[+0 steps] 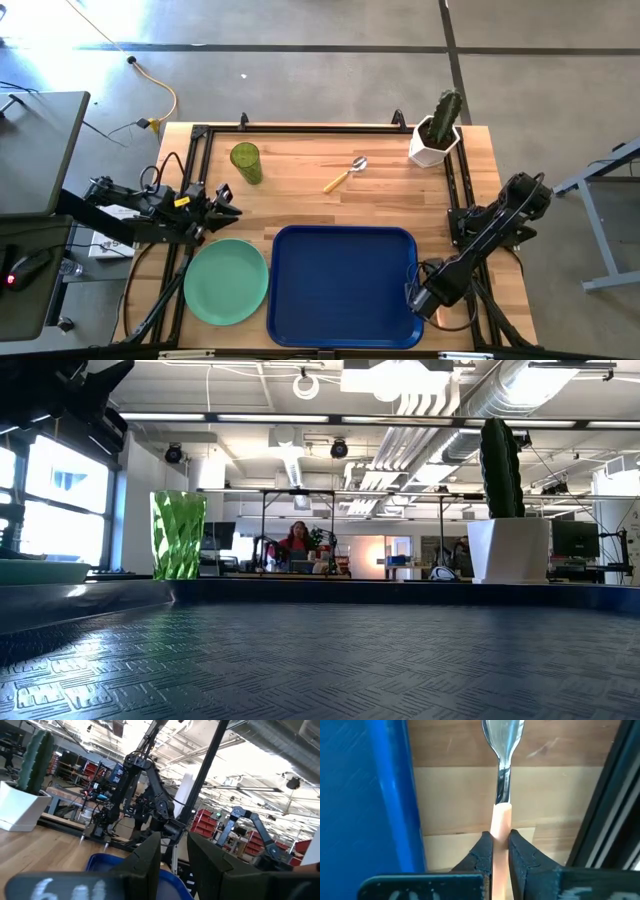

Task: Pick and place plate/cup/fork/spoon on tray
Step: Put the orange fork on the blue tray

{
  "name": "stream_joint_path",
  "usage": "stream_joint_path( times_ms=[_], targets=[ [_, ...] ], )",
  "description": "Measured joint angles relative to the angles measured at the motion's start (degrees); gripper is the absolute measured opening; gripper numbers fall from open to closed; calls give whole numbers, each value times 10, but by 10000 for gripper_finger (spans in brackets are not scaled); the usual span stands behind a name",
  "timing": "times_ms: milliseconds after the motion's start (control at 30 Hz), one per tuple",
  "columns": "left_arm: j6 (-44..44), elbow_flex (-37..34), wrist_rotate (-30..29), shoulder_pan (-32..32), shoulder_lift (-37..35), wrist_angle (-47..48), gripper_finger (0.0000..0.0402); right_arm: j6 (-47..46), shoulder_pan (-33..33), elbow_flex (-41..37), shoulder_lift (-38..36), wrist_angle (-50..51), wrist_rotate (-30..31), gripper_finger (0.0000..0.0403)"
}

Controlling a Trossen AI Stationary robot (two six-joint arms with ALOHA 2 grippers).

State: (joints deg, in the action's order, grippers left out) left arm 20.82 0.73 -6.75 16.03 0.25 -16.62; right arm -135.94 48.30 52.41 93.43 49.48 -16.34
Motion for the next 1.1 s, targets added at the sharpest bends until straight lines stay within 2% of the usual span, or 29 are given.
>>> stream_joint_path(
  times_ms=[100, 367, 833, 1100],
  targets=[
    [0, 0, 0, 0, 0, 0, 87, 2, -6, 21, 0, 27, 1, 9],
    [0, 0, -1, 0, 0, 1, 87, 17, -40, 88, -1, 90, 55, 9],
    [0, 0, -2, 0, 0, 2, 87, 50, -116, 117, -1, 60, 102, 15],
    [0, 0, -1, 0, 0, 7, 87, 102, -150, 118, 27, 33, 101, 15]
  ],
)
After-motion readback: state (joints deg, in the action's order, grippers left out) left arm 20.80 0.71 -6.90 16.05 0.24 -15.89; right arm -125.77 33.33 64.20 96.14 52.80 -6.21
